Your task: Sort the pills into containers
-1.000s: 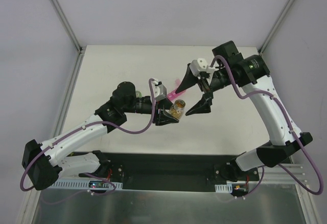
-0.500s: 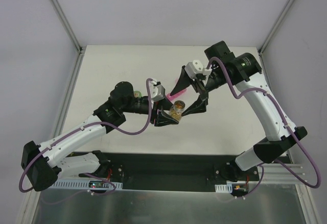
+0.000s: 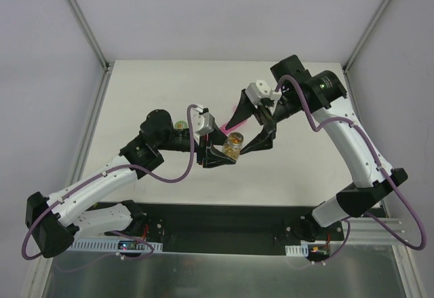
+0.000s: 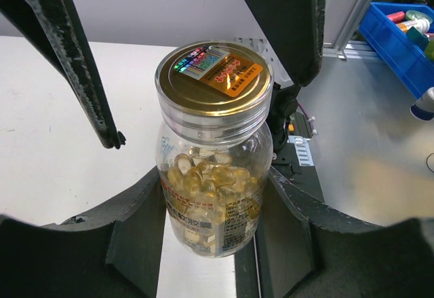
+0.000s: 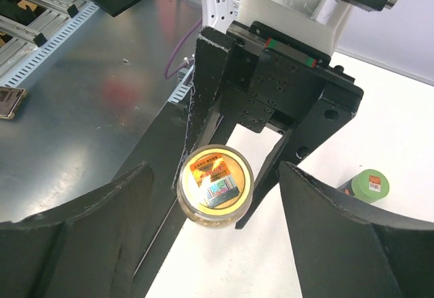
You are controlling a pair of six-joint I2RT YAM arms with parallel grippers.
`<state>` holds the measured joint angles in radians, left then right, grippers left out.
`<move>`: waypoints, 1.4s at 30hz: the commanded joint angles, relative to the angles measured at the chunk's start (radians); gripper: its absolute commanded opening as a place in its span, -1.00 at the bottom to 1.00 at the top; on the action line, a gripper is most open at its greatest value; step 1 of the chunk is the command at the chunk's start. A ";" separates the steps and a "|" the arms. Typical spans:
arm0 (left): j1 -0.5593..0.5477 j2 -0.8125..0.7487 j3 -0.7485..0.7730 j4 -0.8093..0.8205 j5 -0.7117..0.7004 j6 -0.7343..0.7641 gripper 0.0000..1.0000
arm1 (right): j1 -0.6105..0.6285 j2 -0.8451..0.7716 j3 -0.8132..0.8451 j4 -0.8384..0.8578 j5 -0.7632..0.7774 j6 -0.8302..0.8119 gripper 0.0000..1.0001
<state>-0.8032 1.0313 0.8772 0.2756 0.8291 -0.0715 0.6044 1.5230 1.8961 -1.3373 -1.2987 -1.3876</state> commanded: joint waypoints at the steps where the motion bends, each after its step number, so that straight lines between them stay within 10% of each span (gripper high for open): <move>1: 0.007 -0.034 0.025 0.077 0.004 -0.008 -0.81 | 0.005 -0.017 0.015 -0.112 -0.051 -0.019 0.53; 42: 0.009 -0.071 -0.034 0.209 -0.091 -0.047 -0.81 | 0.005 -0.072 -0.063 0.133 -0.033 0.211 0.03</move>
<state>-0.8036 0.9936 0.8387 0.3569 0.7742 -0.0967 0.6048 1.5002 1.8481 -1.2472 -1.3197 -1.2400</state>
